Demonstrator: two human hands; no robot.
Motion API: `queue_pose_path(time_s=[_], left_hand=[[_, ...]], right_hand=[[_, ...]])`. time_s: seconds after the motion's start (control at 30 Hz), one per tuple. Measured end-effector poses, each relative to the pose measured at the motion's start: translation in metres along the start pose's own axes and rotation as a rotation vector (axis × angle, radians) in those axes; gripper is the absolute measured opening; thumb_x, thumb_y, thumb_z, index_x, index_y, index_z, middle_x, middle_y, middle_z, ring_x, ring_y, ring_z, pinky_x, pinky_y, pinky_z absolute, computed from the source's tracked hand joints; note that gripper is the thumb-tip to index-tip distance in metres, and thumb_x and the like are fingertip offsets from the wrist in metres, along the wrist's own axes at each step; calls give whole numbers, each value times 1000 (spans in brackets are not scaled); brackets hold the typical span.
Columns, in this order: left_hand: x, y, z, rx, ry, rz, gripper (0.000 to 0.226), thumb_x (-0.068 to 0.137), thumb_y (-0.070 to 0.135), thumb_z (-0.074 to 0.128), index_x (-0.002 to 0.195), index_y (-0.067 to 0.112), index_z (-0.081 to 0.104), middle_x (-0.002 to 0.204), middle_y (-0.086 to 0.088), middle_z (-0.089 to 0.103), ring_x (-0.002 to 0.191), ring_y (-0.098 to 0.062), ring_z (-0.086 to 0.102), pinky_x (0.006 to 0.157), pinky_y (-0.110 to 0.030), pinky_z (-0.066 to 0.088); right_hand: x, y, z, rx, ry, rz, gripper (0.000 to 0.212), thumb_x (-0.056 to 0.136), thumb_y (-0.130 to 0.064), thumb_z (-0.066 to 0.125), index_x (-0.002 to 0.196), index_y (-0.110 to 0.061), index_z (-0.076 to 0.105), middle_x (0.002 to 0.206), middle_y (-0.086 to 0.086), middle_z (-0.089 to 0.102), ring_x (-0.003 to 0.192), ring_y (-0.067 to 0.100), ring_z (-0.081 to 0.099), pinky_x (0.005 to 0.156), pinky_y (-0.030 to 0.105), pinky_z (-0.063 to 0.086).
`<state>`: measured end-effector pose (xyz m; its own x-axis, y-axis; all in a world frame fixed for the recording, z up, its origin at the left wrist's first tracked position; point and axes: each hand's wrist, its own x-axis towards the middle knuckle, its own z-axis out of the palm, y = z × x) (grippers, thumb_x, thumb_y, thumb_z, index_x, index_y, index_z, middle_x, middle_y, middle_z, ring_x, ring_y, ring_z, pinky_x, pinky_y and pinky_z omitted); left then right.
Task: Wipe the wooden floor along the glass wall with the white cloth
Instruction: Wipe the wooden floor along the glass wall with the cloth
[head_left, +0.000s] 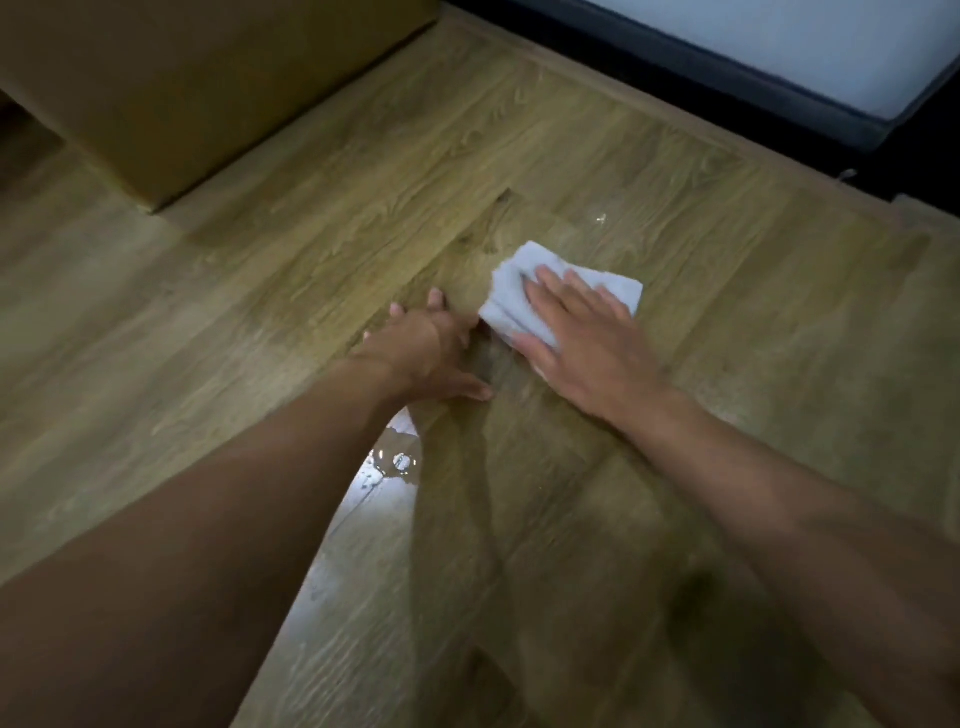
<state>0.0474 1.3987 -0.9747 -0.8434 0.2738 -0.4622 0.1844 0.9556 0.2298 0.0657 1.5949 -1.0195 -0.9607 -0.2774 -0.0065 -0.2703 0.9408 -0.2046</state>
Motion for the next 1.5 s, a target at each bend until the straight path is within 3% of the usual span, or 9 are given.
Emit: queue_pose_path(time_s=[0.07, 0.27, 0.4, 0.53, 0.73, 0.97, 1.23, 1.37, 1.5], left_hand=[[-3, -30, -1, -83, 179, 18, 82, 68, 51, 78, 136, 19, 48, 139, -14, 47, 132, -31, 42, 104, -35, 37], [-12, -52, 22, 47, 147, -216, 94, 72, 78, 49, 150, 38, 14, 160, -8, 3, 144, -41, 4, 110, -66, 10], [-8, -59, 12, 56, 191, -144, 93, 68, 80, 52, 147, 38, 24, 149, -10, 27, 136, -40, 25, 108, -62, 23], [-12, -83, 20, -38, 265, -77, 71, 83, 68, 48, 146, 39, 30, 157, 0, 23, 145, -29, 18, 118, -50, 15], [-35, -118, 39, -265, 651, -194, 38, 99, 32, 44, 132, 19, 54, 141, -5, 51, 132, -28, 41, 107, -42, 37], [-41, -146, 48, -197, 738, -225, 42, 97, 20, 45, 137, 8, 48, 143, -11, 49, 133, -32, 40, 109, -50, 33], [-35, -153, 51, -52, 616, -294, 54, 96, 35, 22, 141, 11, 39, 151, -14, 36, 143, -26, 27, 117, -44, 17], [-38, -151, 45, -141, 680, -313, 46, 96, 26, 30, 134, 7, 48, 143, -13, 45, 136, -27, 36, 115, -43, 21], [-40, -151, 43, -166, 679, -295, 37, 94, 21, 38, 126, 10, 51, 134, -9, 50, 130, -26, 40, 116, -41, 21]], right_hand=[[-8, 19, -4, 4, -12, -24, 64, 93, -62, 26, 146, -26, 31, 156, -3, 27, 143, 19, 26, 115, 43, 23], [79, -25, 12, 10, -57, 306, 63, 99, -53, 20, 151, -20, 10, 161, 6, 1, 147, 31, -1, 117, 52, 2], [78, -64, 20, 3, -38, 111, 62, 99, -51, 24, 151, -20, 12, 161, 3, 7, 148, 28, 4, 118, 50, 3], [44, -38, 16, 83, -19, -100, 63, 94, -62, 24, 148, -30, 24, 158, -6, 21, 146, 18, 16, 118, 42, 12], [124, -88, 29, 81, -31, 317, 59, 99, -52, 24, 151, -25, 13, 161, -2, 4, 148, 25, 0, 118, 49, 1], [80, -126, 36, 87, -27, -157, 61, 96, -59, 22, 149, -27, 23, 159, -7, 18, 147, 17, 12, 118, 43, 10], [170, -176, 48, 85, -39, 192, 58, 99, -51, 24, 150, -26, 16, 161, -1, 6, 148, 26, 2, 118, 50, 3], [176, -225, 54, 62, -88, -141, 57, 99, -50, 30, 150, -27, 21, 160, -4, 13, 148, 21, 8, 118, 46, 6], [151, -188, 46, 117, -69, -296, 54, 98, -47, 35, 147, -24, 31, 156, -5, 27, 144, 15, 22, 117, 41, 17]])
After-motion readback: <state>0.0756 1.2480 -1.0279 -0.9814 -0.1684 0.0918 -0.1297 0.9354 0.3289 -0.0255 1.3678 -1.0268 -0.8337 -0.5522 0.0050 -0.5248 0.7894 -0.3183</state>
